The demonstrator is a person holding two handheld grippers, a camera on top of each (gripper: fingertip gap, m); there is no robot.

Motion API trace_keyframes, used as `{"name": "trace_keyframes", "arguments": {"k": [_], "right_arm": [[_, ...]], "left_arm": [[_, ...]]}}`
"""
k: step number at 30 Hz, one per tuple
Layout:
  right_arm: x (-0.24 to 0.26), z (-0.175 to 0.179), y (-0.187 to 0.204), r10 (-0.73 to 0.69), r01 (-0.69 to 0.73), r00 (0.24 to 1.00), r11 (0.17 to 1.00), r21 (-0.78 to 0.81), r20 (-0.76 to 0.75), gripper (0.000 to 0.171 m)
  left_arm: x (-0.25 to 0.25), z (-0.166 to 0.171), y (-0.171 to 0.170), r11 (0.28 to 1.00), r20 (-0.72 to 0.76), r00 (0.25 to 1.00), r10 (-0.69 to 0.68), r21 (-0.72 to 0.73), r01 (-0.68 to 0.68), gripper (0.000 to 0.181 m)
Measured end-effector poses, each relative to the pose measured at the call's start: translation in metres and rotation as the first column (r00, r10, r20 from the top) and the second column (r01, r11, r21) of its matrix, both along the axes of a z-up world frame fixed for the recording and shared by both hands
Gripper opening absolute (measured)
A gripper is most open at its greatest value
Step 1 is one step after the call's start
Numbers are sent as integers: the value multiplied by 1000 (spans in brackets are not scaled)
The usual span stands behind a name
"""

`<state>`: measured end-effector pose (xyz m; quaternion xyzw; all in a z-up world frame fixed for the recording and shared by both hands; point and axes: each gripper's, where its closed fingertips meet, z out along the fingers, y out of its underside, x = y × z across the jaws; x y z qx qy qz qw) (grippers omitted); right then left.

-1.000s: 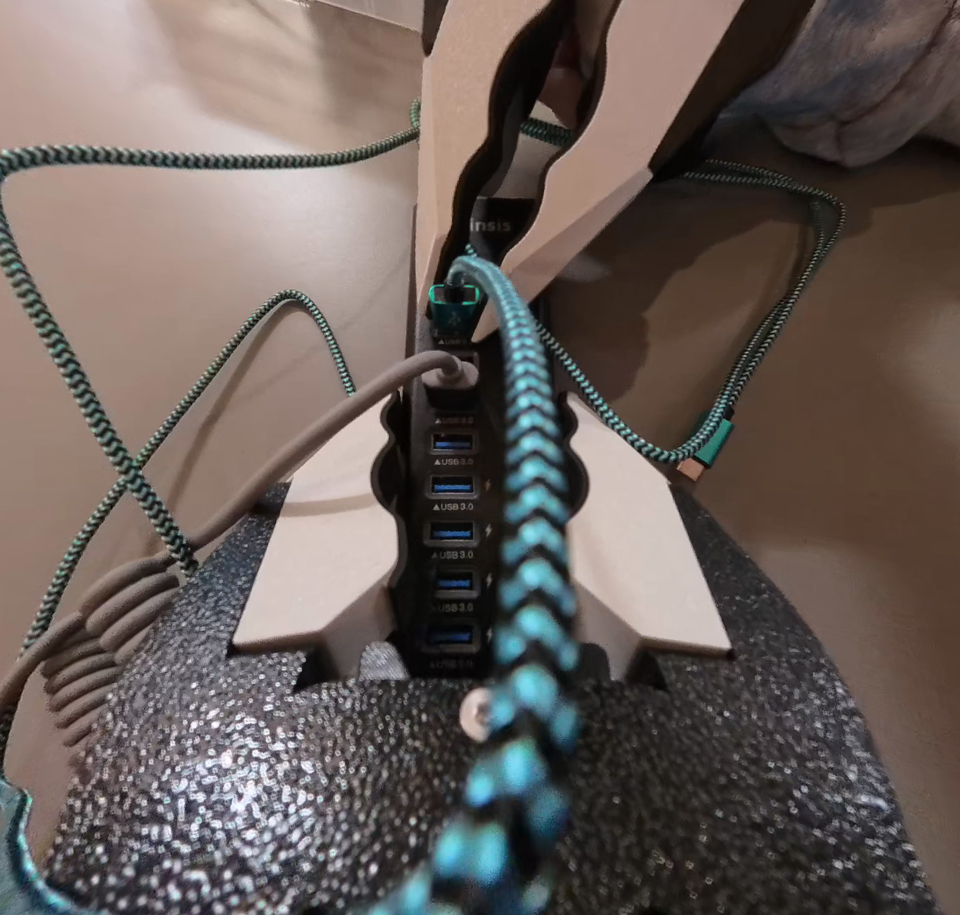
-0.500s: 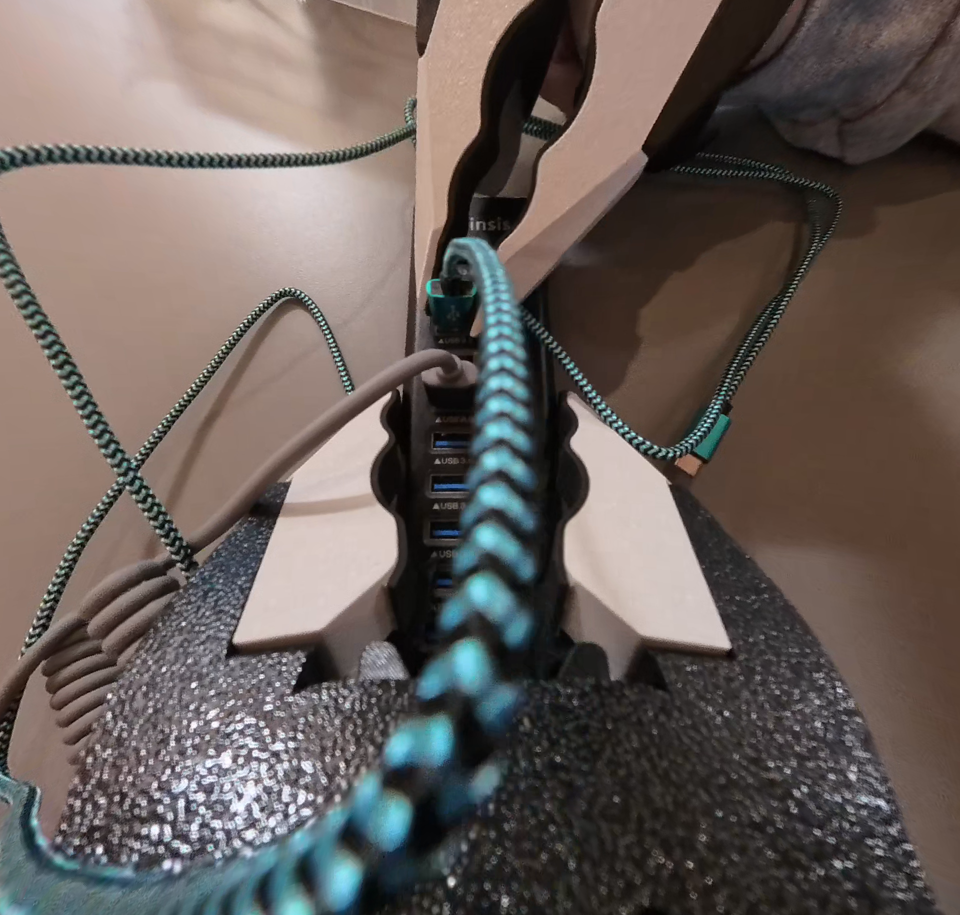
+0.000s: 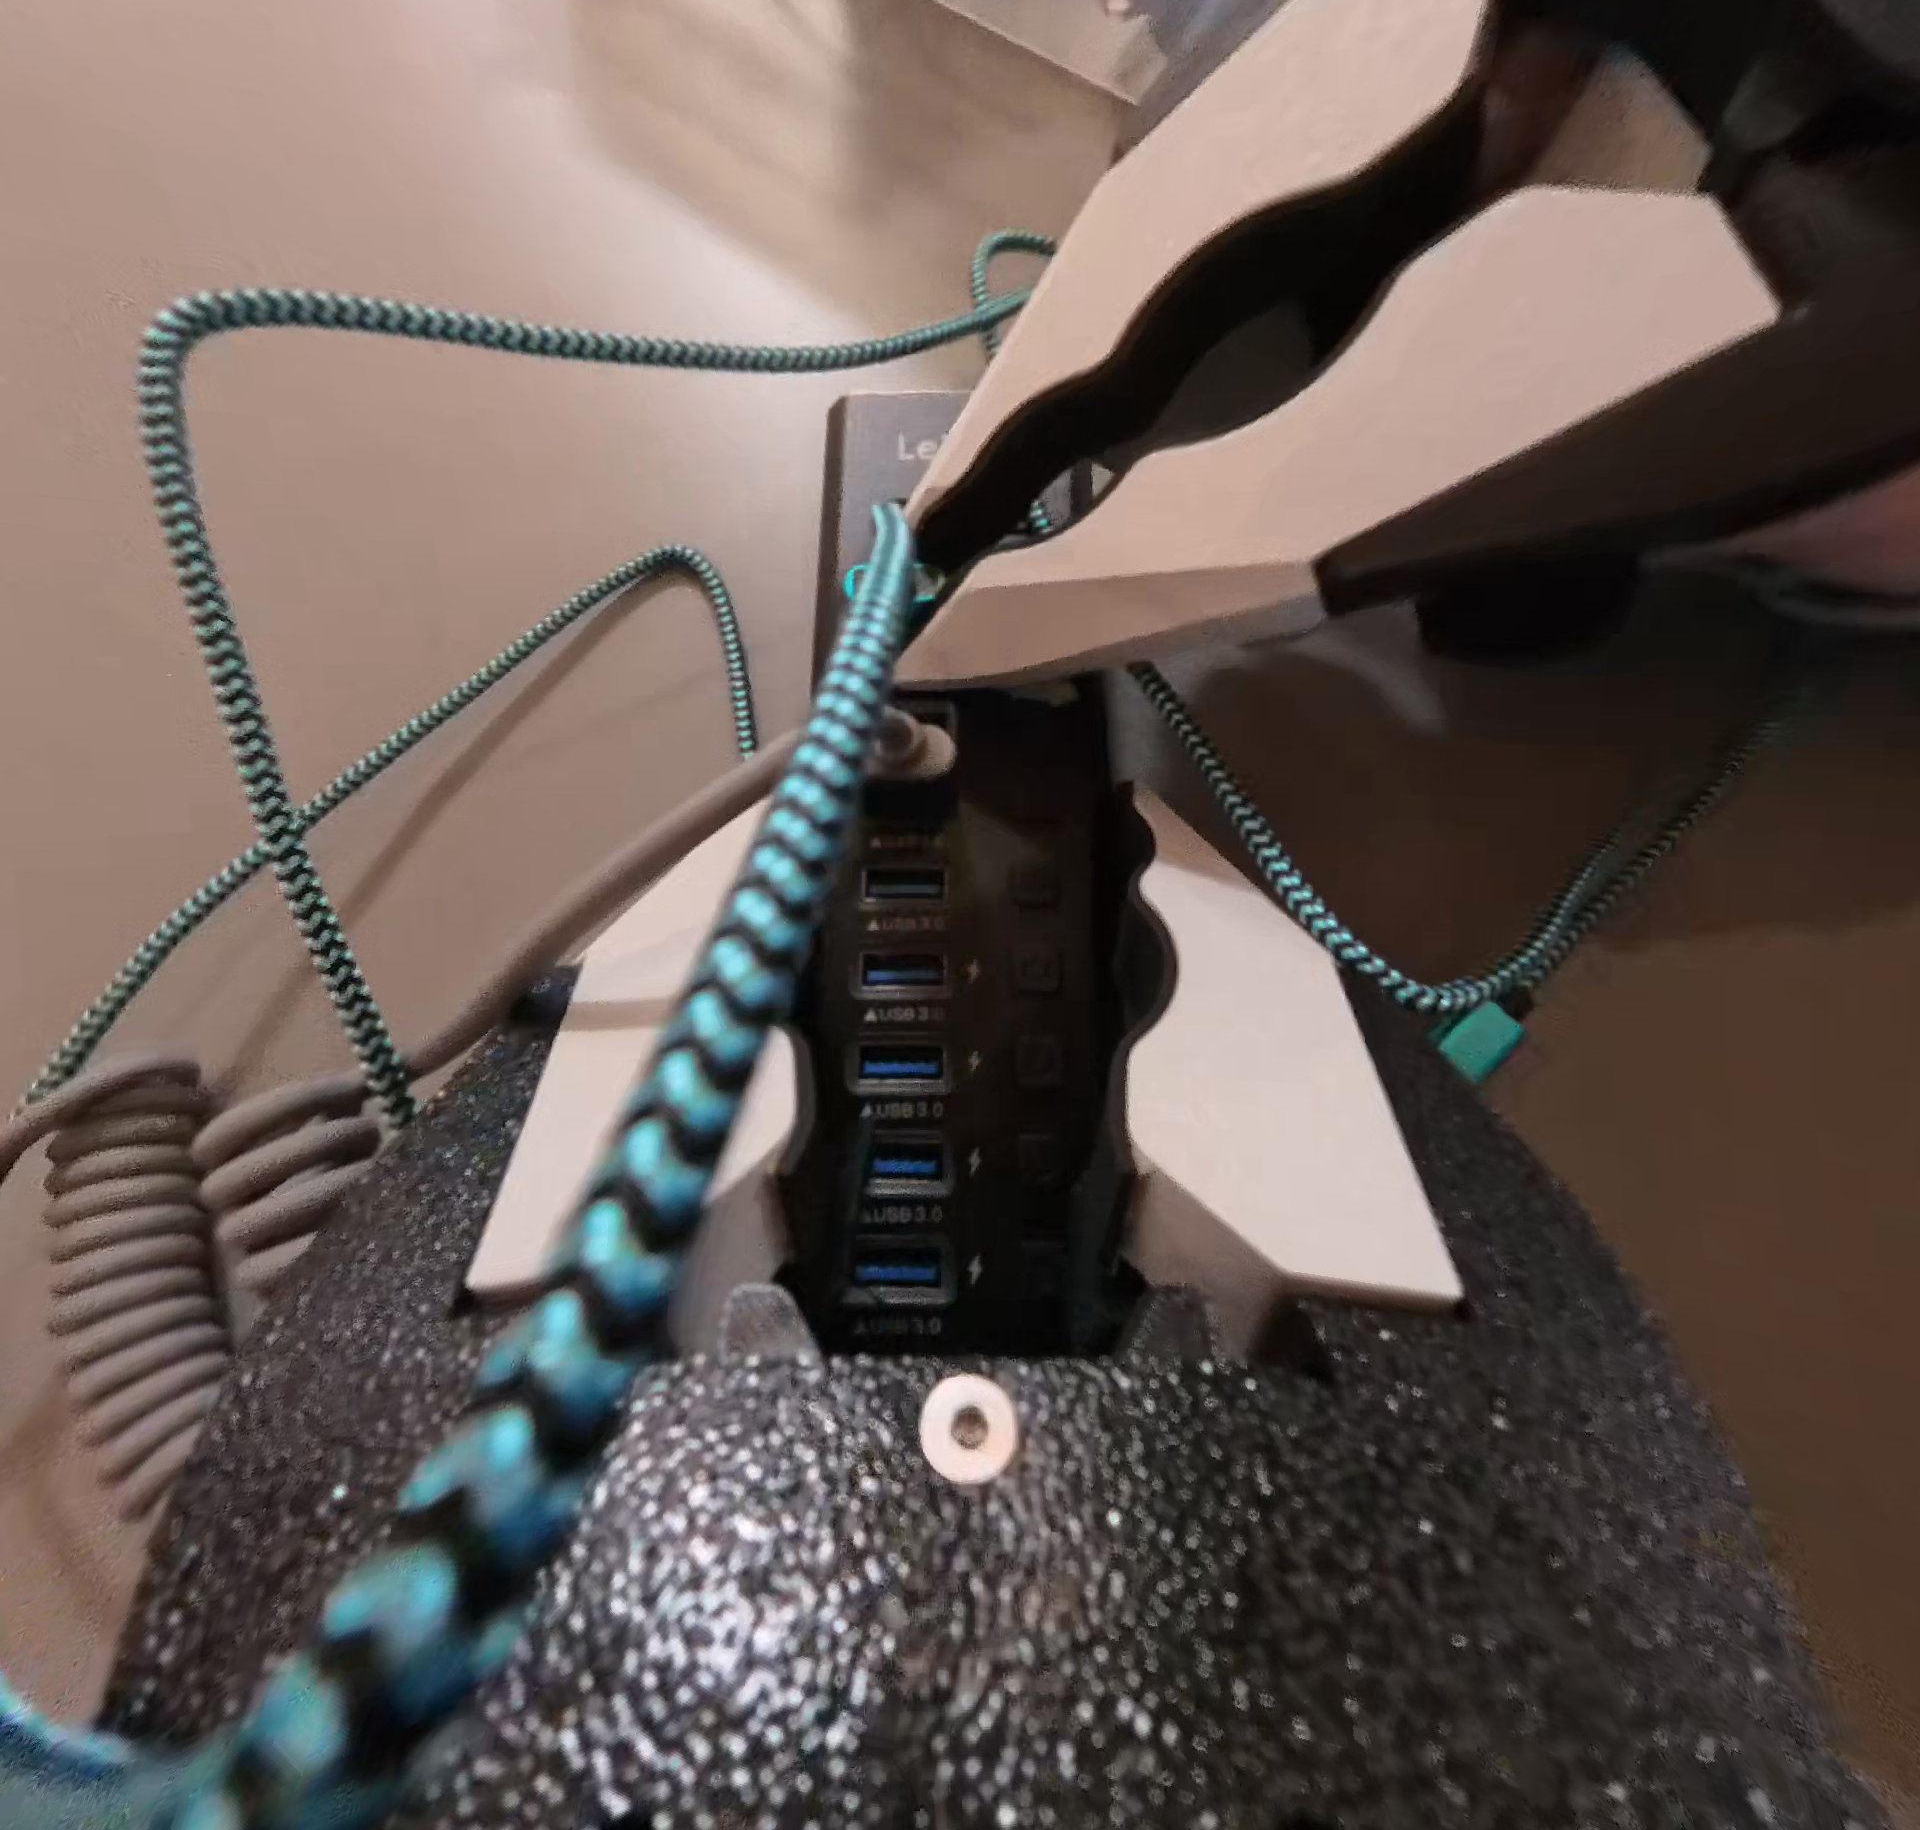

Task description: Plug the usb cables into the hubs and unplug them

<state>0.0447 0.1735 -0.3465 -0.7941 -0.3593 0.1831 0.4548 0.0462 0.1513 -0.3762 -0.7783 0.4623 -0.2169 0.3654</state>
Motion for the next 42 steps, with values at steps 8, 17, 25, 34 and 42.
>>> {"name": "trace_keyframes", "arguments": {"k": [8,17,25,34,42], "right_arm": [[2,2,6,-34,33,999,997,71,8,4],[2,4,5,-9,2,998,990,140,55,4],[6,17,6,-28,12,998,964,267,57,4],[33,67,17,-69,119,987,917,381,-142,5],[83,139,0,-159,300,948,739,604,-277,5]], "left_arm": [[3,0,4,997,9,997,81,-6,-81,59],[4,0,3,997,11,997,72,-6,-72,59],[4,0,3,998,10,998,68,-1,-68,59],[5,1,3,999,20,998,51,5,-51,58],[11,15,-8,982,27,997,-74,178,68,61]]}}
